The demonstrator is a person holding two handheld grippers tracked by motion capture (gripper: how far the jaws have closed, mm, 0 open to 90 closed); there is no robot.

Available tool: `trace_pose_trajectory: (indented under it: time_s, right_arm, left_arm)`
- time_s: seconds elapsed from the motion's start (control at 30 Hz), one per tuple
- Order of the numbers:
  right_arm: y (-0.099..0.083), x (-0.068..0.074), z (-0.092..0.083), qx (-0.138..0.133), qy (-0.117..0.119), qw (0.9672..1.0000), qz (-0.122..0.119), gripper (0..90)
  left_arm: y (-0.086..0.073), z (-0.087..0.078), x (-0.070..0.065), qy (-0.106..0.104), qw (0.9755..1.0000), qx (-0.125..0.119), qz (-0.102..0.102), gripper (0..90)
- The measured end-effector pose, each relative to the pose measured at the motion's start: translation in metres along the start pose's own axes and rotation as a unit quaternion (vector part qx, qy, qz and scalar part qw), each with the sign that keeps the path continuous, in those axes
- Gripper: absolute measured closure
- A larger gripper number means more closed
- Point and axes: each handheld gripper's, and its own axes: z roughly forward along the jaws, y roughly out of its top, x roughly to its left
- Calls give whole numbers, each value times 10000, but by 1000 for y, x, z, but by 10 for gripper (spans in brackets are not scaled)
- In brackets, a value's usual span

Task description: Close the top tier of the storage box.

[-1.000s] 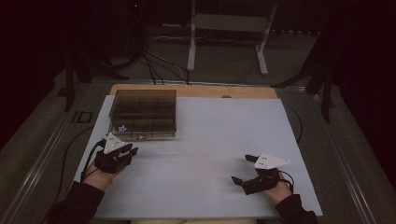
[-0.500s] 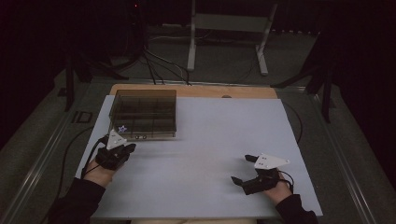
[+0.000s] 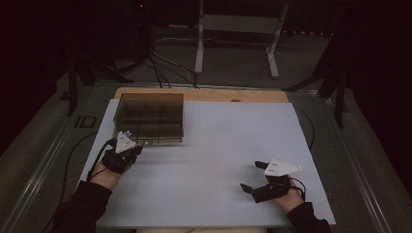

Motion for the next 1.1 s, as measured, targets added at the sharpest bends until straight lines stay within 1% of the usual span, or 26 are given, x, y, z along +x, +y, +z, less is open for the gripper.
trace_pose_trajectory:
  time_s: [0.03,0.1,0.2,0.3,0.37,0.43,0.6,0.7,0.87,1.03,1.1]
  right_arm:
    - [0,0,0,5,-2,10000,-2,29]
    - [0,0,0,-9,5,10000,7,29]
    - [0,0,0,-2,14,10000,11,29]
    - [0,0,0,1,22,10000,5,29]
    - [0,0,0,5,16,10000,0,29]
    - [0,0,0,4,16,10000,7,29]
    - [0,0,0,8,18,10000,7,29]
    - [0,0,0,12,14,10000,15,29]
    - [0,0,0,10,10,10000,18,29]
    - [0,0,0,9,9,10000,13,29]
    - [0,0,0,-13,16,10000,18,29]
  left_arm:
    - [0,0,1,1,10000,-17,-49,900]
    - [0,2,3,29,10000,-2,-80,900]
    - [1,3,5,49,9999,-59,-138,900]
    - [2,5,6,39,9999,-46,-135,900]
    - [3,6,7,54,9998,-87,-152,900]
    - [3,7,8,88,9998,-60,-177,900]
    - [3,9,10,80,9998,-30,-162,900]
    - [4,9,10,60,9997,-54,-221,900]
    - [5,10,11,68,9999,-25,-154,900]
    - [5,12,12,52,9998,-41,-162,900]
    - [5,12,12,86,9999,-23,-145,900]
